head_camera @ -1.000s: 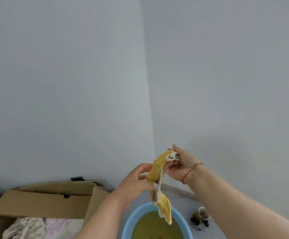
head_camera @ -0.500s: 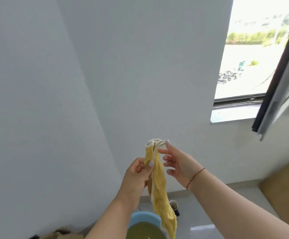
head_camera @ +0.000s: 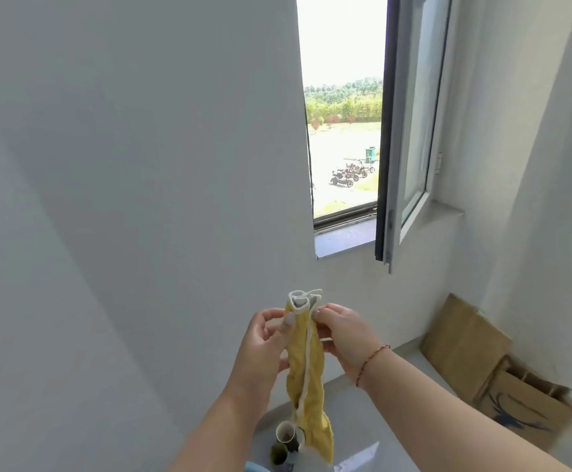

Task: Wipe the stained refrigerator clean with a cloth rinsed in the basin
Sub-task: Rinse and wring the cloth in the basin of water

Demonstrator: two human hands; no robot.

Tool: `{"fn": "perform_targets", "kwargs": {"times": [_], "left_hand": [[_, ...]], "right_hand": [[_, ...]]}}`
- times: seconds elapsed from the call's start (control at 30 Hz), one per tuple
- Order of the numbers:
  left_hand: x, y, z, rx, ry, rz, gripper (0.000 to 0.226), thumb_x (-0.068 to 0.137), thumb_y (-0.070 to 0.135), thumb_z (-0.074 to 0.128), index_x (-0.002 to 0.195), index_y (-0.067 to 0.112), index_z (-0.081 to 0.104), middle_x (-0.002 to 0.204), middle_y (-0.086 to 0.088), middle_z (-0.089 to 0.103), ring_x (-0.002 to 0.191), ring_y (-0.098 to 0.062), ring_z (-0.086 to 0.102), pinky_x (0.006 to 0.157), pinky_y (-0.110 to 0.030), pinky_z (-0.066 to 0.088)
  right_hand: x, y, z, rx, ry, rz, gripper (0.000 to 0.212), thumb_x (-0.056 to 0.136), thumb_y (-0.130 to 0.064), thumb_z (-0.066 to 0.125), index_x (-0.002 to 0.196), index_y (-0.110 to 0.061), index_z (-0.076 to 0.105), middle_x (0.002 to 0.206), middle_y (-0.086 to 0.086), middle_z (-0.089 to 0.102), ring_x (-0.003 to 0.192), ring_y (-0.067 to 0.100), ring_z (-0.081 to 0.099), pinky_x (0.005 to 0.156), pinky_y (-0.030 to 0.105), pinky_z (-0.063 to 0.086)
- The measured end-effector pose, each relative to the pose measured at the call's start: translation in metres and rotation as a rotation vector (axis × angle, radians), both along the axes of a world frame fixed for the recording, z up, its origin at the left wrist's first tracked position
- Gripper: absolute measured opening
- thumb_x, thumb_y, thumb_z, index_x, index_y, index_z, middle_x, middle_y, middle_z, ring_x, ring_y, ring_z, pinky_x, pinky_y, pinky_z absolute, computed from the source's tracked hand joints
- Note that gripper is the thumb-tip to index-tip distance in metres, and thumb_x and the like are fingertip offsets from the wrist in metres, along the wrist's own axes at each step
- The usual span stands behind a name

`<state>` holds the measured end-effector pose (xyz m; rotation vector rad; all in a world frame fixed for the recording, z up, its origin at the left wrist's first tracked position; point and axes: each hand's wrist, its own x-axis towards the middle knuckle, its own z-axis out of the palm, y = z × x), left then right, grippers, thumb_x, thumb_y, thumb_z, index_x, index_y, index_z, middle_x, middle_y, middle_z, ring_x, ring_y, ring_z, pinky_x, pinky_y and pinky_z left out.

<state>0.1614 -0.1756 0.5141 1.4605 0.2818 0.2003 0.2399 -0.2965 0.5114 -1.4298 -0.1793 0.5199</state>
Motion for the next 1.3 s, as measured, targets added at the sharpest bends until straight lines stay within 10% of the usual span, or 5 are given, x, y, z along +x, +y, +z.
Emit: {"fn": "perform_targets", "kwargs": {"times": [0.3,0.57,0.77,1.1,1.3], "left_hand": [[-0.006,-0.075,0.012,0.021,-0.035,-0.103,0.051,0.074,0.036,0.081,0.115,0.012,0.063,0.099,-0.008,0.074,0.093,-0.025,0.071,0.081,-0.037,0.058],[-0.025,-0.147,0.027,0.041,-0.063,-0.118,0.023,0.098,0.017,0.051,0.103,0.009,0.072,0.094,-0.013,0.074,0.089,-0.026,0.072,0.079,-0.038,0.058],[-0.036,-0.178,0.035,-0.088,-0.043,-0.122,0.029,0.101,0.015,0.044,0.107,0.004,0.070,0.096,-0.014,0.074,0.088,-0.025,0.072,0.076,-0.036,0.057],[-0.042,-0.233,0.055,-0.021,-0.088,-0.077,0.028,0.103,0.021,0.041,0.097,0.005,0.063,0.071,-0.002,0.067,0.067,-0.016,0.065,0.062,-0.032,0.056],[-0.039,-0.267,0.062,0.207,-0.158,-0.095,0.028,0.103,0.032,0.040,0.094,0.014,0.059,0.083,-0.005,0.056,0.079,-0.022,0.055,0.076,-0.041,0.053]], "right_hand": [[-0.017,-0.074,0.004,-0.054,-0.029,-0.117,0.016,0.095,-0.017,0.052,0.096,-0.006,0.063,0.079,0.009,0.064,0.076,0.021,0.061,0.082,0.043,0.054],[-0.041,-0.153,0.011,0.025,-0.036,-0.064,0.033,0.090,-0.039,0.062,0.095,-0.006,0.065,0.083,0.011,0.068,0.074,0.021,0.066,0.070,0.035,0.056],[-0.047,-0.211,0.017,0.162,-0.039,-0.037,0.018,0.089,-0.006,0.063,0.105,0.000,0.066,0.092,0.015,0.070,0.082,0.025,0.068,0.076,0.035,0.058],[-0.053,-0.294,0.029,0.273,-0.069,-0.123,0.022,0.088,-0.015,0.061,0.106,-0.003,0.066,0.090,0.012,0.071,0.084,0.026,0.066,0.091,0.045,0.051],[-0.082,-0.326,0.034,-0.132,-0.322,-0.196,0.049,0.067,-0.035,0.085,0.108,-0.022,0.060,0.097,-0.003,0.072,0.087,0.011,0.069,0.076,0.026,0.056]]}}
